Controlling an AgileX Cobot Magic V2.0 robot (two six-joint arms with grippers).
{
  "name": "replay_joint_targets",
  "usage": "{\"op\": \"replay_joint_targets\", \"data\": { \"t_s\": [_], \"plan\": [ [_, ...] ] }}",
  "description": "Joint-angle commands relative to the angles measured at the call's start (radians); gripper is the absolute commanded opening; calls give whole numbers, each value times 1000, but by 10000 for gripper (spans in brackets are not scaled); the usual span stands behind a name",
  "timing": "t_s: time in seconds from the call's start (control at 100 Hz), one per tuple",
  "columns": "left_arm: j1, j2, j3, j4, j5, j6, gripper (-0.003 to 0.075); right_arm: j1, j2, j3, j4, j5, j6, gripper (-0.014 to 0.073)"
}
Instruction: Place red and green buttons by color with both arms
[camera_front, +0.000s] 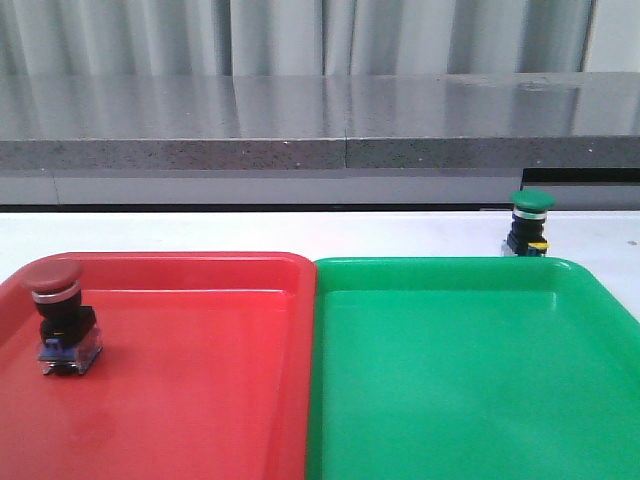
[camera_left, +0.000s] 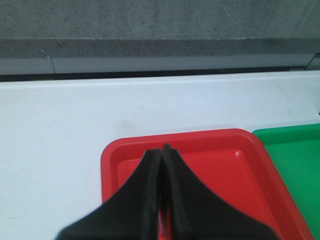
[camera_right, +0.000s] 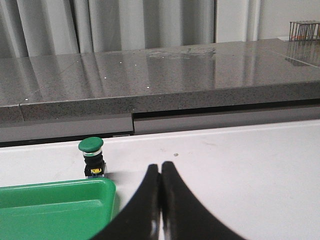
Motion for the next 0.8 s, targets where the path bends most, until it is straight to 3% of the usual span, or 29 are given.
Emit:
{"op": "replay_joint_targets", "data": {
  "t_s": [0.0,0.3,0.41,0.79],
  "plan": [
    [17,-64,4,15,-103,-2,-20,-7,-23,-20,-3,-73,-5,-64],
    [81,-193,52,34,-96,0,-20,-7,-23,-20,-3,-73,-5,-64],
    [81,-242,64,105,-92,0,-20,-7,-23,-20,-3,-73,-5,-64],
    [81,-384,178,121,-133,0,-20,-7,-23,-20,-3,-73,-5,-64]
  ]
}}
